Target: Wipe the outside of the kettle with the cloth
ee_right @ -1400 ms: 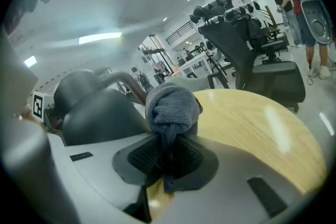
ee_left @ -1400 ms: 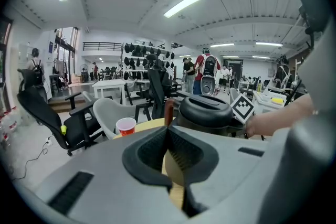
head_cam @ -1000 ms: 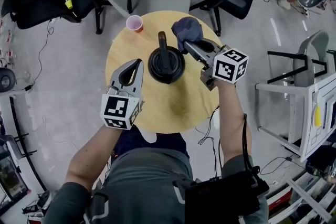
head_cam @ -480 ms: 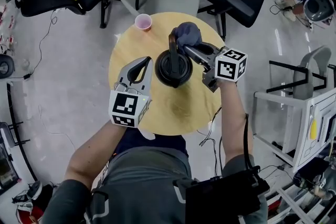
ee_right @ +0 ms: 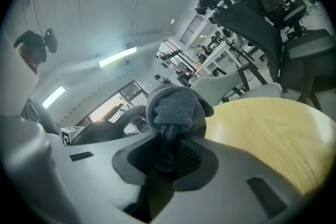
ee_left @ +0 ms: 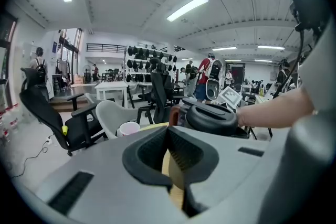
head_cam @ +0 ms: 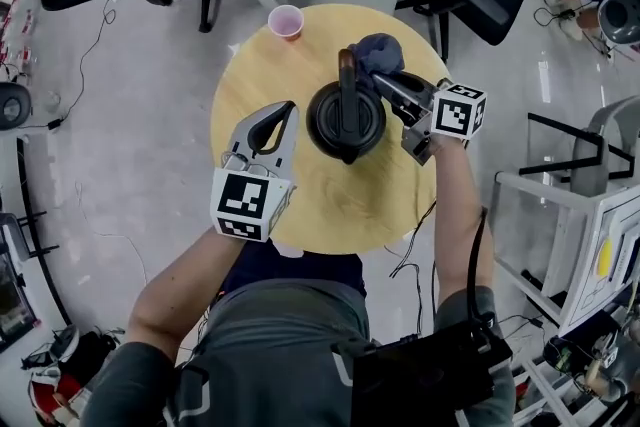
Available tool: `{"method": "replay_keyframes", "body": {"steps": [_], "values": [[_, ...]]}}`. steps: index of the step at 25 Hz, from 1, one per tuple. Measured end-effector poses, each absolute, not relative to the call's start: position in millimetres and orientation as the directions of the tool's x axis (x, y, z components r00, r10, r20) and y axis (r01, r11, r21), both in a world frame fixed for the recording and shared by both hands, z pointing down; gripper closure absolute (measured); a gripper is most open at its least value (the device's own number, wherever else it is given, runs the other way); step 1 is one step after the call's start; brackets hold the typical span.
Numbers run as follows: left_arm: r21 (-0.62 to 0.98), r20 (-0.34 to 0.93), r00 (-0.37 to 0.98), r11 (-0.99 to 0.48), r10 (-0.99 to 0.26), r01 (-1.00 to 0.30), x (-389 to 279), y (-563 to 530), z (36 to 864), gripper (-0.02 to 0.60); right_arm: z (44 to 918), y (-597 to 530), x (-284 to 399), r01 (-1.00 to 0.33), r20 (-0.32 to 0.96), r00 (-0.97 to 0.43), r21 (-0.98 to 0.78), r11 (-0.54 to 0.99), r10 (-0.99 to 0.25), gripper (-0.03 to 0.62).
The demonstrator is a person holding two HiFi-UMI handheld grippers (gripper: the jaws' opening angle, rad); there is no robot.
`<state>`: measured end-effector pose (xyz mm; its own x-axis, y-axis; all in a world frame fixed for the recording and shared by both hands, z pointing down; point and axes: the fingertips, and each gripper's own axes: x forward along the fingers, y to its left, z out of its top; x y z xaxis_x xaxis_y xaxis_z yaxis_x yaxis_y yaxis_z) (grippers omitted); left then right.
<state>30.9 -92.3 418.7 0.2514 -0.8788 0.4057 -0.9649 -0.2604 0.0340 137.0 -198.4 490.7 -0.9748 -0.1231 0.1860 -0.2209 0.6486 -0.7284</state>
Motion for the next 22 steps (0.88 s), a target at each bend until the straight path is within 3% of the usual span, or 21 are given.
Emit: {"method": "replay_keyframes", "body": {"steps": [6, 12, 22], "values": [[0.025, 0.421, 0.254, -0.269, -0.871, -0.963, 30, -89, 430, 0.572, 534, -197, 139, -0.309, 0.296, -0.946, -0.698, 0.646, -0.133, 0.513], [0.032, 0.421, 0.261, -0.273, -0.869, -0.961, 28, -89, 435, 0.572, 563, -196, 138, -0.411, 0.463, -0.875, -0.560, 0.719, -0.140, 0.513], [0.018, 0.431, 0.259, -0.279, -0.865, -0.960, 24, -81, 435, 0.572, 589, -193, 146, -0.500, 0.594, -0.788, -0.463, 0.731, -0.162, 0.513]]}}
